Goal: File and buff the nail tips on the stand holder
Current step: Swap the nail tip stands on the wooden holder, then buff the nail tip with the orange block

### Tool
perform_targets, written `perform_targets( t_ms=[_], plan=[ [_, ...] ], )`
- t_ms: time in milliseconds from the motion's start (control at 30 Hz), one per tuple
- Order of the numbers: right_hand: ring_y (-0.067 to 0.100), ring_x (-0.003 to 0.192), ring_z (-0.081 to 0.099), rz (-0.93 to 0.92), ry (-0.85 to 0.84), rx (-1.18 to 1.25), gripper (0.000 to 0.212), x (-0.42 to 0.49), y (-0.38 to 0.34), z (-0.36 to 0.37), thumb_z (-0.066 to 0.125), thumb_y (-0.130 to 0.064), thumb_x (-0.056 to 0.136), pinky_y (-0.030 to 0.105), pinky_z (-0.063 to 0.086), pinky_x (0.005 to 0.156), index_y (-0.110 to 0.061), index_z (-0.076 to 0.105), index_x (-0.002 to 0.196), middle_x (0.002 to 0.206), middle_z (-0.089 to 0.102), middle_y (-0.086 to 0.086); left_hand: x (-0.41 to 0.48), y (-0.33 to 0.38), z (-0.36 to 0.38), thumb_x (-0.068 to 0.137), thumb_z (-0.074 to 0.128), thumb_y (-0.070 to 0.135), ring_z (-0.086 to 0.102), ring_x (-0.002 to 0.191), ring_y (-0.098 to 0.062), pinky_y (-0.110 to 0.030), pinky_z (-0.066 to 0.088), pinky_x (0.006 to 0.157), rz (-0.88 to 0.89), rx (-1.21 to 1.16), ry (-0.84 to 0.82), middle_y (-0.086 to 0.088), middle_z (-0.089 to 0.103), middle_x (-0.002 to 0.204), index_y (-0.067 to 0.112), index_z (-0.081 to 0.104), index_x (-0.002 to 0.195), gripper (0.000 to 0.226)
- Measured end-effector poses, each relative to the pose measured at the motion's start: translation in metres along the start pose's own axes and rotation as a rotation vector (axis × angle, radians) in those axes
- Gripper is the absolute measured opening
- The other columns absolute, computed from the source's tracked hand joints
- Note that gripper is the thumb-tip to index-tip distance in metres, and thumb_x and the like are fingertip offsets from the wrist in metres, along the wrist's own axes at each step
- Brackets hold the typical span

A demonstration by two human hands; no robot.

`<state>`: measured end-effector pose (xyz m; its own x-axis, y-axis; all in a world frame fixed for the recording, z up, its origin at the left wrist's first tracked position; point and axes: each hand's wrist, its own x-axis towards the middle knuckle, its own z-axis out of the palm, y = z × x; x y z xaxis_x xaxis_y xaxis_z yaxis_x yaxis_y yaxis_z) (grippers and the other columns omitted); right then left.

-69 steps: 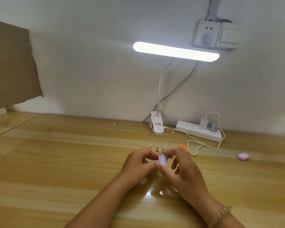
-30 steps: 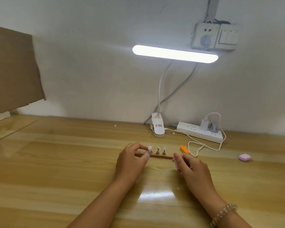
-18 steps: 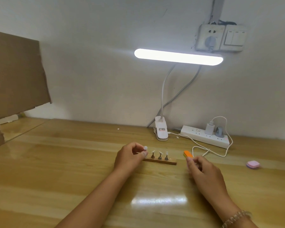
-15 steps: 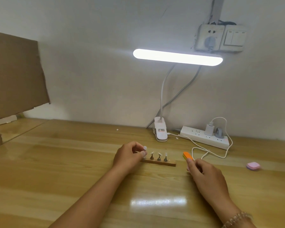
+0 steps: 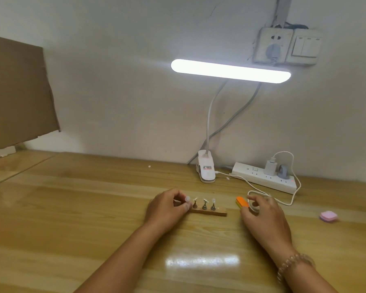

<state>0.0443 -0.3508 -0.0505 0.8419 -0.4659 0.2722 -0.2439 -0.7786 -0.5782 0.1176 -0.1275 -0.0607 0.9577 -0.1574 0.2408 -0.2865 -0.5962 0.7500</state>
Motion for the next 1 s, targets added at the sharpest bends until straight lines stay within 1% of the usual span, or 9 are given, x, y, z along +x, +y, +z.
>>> perform_targets(
  t_ms=[167, 233, 333, 500, 567, 633, 767, 933, 1000],
  plan=[
    [0.019, 0.111, 0.055, 0.033, -0.04, -0.107, 0.028, 0.015, -0.004, 0.005, 0.056, -0.046, 0.089, 0.033, 0.047, 0.087, -0.036, 0.062, 0.114, 0.118, 0.054, -0.005, 0.001, -0.002, 0.002, 0.083, 0.071, 0.044, 0.057, 0.097, -0.001, -0.031, 0.047, 0.09, 0.069, 0.079, 0.014, 0.026, 0.062, 0.094, 0.041, 0.059, 0.087, 0.013],
    [0.019, 0.106, 0.056, 0.021, -0.012, -0.073, 0.021, 0.021, -0.002, 0.008, 0.058, -0.045, 0.089, 0.035, 0.048, 0.086, -0.034, 0.065, 0.105, 0.112, 0.056, -0.005, 0.001, -0.001, 0.007, 0.083, 0.068, 0.052, 0.044, 0.107, -0.001, -0.028, 0.033, 0.091, 0.136, 0.182, 0.035, 0.029, 0.05, 0.102, 0.046, 0.056, 0.102, 0.023],
    [0.022, 0.102, 0.057, -0.034, 0.11, 0.151, 0.016, 0.023, 0.003, 0.01, 0.06, -0.04, 0.092, 0.037, 0.048, 0.084, -0.028, 0.067, 0.096, 0.099, 0.06, -0.006, 0.0, 0.002, 0.012, 0.086, 0.064, 0.053, 0.034, 0.118, -0.002, -0.022, 0.015, 0.09, 0.253, 0.298, 0.098, 0.027, 0.041, 0.116, 0.044, 0.058, 0.111, 0.028],
    [0.029, 0.097, 0.057, -0.092, 0.215, 0.334, 0.017, 0.023, 0.004, 0.012, 0.045, -0.022, 0.1, 0.04, 0.044, 0.08, -0.019, 0.058, 0.111, 0.098, 0.064, 0.003, -0.004, 0.003, 0.017, 0.092, 0.058, 0.049, 0.029, 0.129, -0.002, -0.023, 0.005, 0.098, 0.315, 0.372, 0.146, 0.023, 0.038, 0.138, 0.041, 0.061, 0.11, 0.02],
    [0.027, 0.098, 0.055, -0.125, 0.219, 0.332, 0.029, 0.021, 0.001, 0.012, 0.036, -0.018, 0.101, 0.039, 0.043, 0.08, -0.021, 0.055, 0.124, 0.1, 0.062, 0.001, -0.005, 0.004, 0.017, 0.093, 0.057, 0.048, 0.029, 0.129, -0.002, -0.022, 0.003, 0.098, 0.324, 0.385, 0.156, 0.024, 0.039, 0.138, 0.041, 0.061, 0.109, 0.018],
    [0.026, 0.097, 0.054, -0.16, 0.226, 0.318, 0.033, 0.018, -0.002, 0.01, 0.032, -0.018, 0.099, 0.04, 0.043, 0.078, -0.022, 0.057, 0.121, 0.096, 0.062, 0.0, -0.005, 0.005, 0.017, 0.093, 0.058, 0.046, 0.031, 0.129, -0.002, -0.024, 0.002, 0.099, 0.342, 0.398, 0.167, 0.024, 0.042, 0.135, 0.039, 0.061, 0.107, 0.017],
    [0.025, 0.096, 0.05, -0.161, 0.244, 0.302, 0.026, 0.01, -0.006, 0.006, 0.04, -0.01, 0.096, 0.043, 0.045, 0.075, -0.02, 0.058, 0.112, 0.092, 0.06, 0.001, -0.009, 0.008, 0.018, 0.093, 0.059, 0.041, 0.04, 0.123, -0.006, -0.029, 0.003, 0.103, 0.402, 0.425, 0.191, 0.023, 0.052, 0.122, 0.036, 0.061, 0.104, 0.012],
    [0.022, 0.092, 0.05, -0.192, 0.191, 0.317, 0.024, -0.005, -0.013, -0.001, 0.062, -0.022, 0.092, 0.036, 0.042, 0.076, -0.02, 0.057, 0.116, 0.083, 0.058, -0.005, -0.01, 0.009, 0.018, 0.09, 0.065, 0.035, 0.051, 0.116, -0.012, -0.034, 0.009, 0.105, 0.441, 0.451, 0.244, 0.019, 0.061, 0.112, 0.032, 0.064, 0.096, 0.007],
    [0.02, 0.081, 0.052, -0.199, 0.165, 0.337, 0.018, -0.014, -0.012, -0.004, 0.065, -0.025, 0.091, 0.033, 0.04, 0.07, -0.021, 0.061, 0.109, 0.079, 0.059, -0.006, -0.01, 0.009, 0.018, 0.091, 0.063, 0.036, 0.049, 0.118, -0.011, -0.034, 0.009, 0.105, 0.427, 0.452, 0.232, 0.02, 0.061, 0.113, 0.032, 0.065, 0.097, 0.008]
  ],
)
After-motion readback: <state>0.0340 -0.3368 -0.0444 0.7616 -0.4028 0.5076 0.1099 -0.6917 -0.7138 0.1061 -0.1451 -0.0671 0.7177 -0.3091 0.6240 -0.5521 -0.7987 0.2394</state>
